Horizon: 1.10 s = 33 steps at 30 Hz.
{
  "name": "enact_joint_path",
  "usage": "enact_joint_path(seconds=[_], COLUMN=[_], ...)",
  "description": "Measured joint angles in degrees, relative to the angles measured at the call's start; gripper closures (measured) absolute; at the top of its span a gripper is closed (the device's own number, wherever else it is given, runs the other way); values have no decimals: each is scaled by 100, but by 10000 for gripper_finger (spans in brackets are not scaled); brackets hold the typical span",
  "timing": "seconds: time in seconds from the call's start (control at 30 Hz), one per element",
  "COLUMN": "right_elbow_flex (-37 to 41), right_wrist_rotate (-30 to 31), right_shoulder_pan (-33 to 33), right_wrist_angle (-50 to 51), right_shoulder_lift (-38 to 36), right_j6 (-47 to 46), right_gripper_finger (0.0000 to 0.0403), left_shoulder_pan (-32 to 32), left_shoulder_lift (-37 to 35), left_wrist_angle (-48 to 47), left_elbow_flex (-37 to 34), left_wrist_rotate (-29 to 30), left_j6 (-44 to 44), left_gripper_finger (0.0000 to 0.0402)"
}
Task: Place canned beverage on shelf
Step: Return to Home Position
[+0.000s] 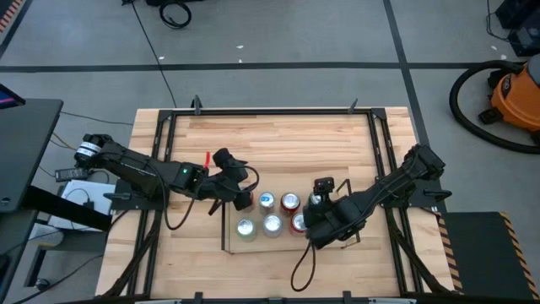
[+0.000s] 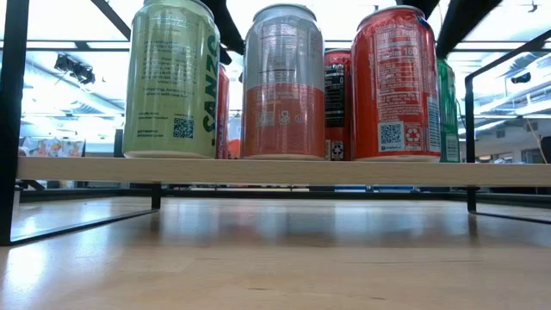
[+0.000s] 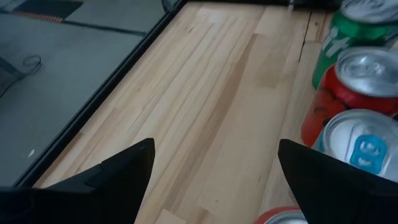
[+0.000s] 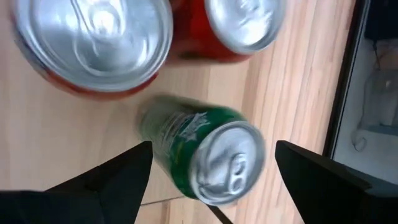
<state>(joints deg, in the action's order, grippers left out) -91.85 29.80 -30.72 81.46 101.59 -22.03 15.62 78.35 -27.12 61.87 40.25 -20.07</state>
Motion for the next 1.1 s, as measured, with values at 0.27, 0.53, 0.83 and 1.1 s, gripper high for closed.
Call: enact_joint_path(seconds=[0.27, 0.53, 0.83, 1.1], right_elbow_flex=[-33, 1486, 3359, 4494], right_wrist_rotate=[266, 404, -42, -251], right_shoulder_pan=[4, 308, 930, 1692], right_wrist_angle=[-288, -2386, -4426, -5018], right_shoulder_lift=[-661, -2480, -4460, -5976], right_j6=[163, 693, 1315, 1581], right_gripper_finger=[53, 53, 57, 73], left_shoulder_pan=[126, 457, 122, -438], left_shoulder_lift=[0, -179, -1432, -2504], left_wrist_angle=[473, 1821, 3117, 3571], left_elbow_flex=[0, -443, -1823, -2742], left_wrist_rotate=[312, 984, -63, -851], left_j6=[591, 1712, 1955, 1861], left_gripper_finger=[49, 54, 89, 109])
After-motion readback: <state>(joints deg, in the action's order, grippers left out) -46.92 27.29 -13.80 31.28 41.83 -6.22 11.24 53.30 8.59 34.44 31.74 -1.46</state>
